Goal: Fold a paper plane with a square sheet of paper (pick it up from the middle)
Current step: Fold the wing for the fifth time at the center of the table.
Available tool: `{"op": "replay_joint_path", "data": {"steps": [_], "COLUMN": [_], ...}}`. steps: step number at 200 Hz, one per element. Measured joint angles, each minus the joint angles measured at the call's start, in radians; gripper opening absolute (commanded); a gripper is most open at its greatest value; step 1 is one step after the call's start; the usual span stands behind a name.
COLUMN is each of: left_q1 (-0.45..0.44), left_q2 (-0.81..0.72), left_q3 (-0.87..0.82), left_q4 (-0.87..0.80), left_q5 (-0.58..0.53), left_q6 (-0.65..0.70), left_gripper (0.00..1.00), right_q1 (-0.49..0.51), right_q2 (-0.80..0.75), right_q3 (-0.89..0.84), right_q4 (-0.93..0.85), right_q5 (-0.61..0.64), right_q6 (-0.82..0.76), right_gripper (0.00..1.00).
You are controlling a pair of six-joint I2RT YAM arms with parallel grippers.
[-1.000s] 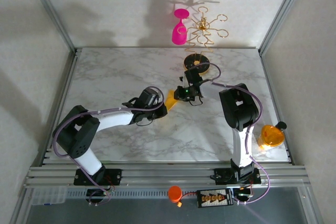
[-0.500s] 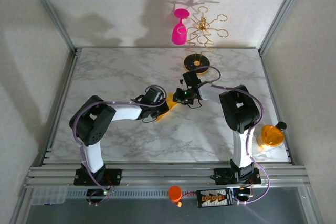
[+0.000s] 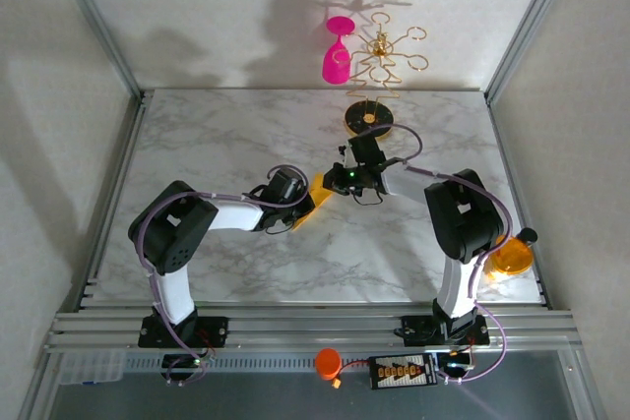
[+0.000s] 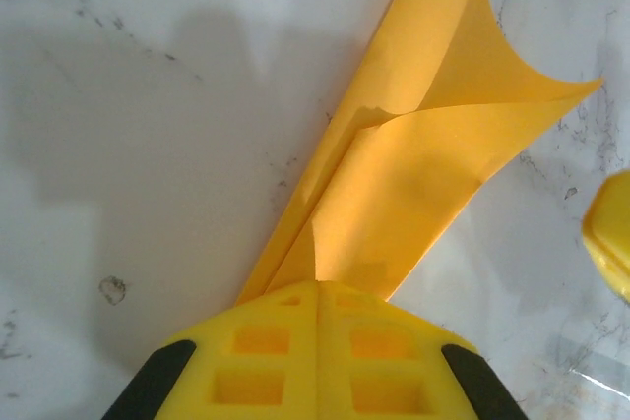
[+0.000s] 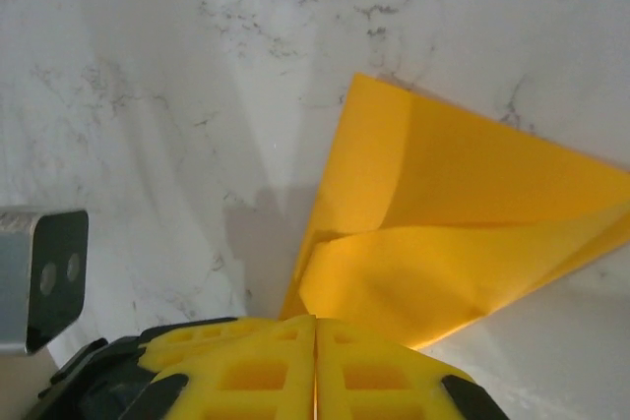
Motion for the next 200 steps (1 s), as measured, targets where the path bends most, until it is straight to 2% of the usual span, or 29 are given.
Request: {"op": "replay_joint_path", "data": {"steps": [67, 127, 200], "left_q1": [0.0, 0.0, 0.002], "left_q2": [0.0, 0.0, -0.006], "left_q3": [0.0, 0.0, -0.03], "left_q4": [0.001, 0.0, 0.032], "left_q5": [0.0, -0.003, -0.006], "left_q6": [0.0, 0.0, 0.041], "left_gripper": [0.0, 0.0, 0.0], "right_q1": [0.037, 0.037, 0.003], "right_q2": [0.028, 0.104, 0.124], "right_q3": [-0.032, 0.008, 0.026], "right_q4": [0.003, -0.01, -0.015], "right_q5": [-0.042, -0.048, -0.068], "right_q6": [0.013, -0.004, -0.03], "right_gripper": [0.06, 0.07, 0.07]}}
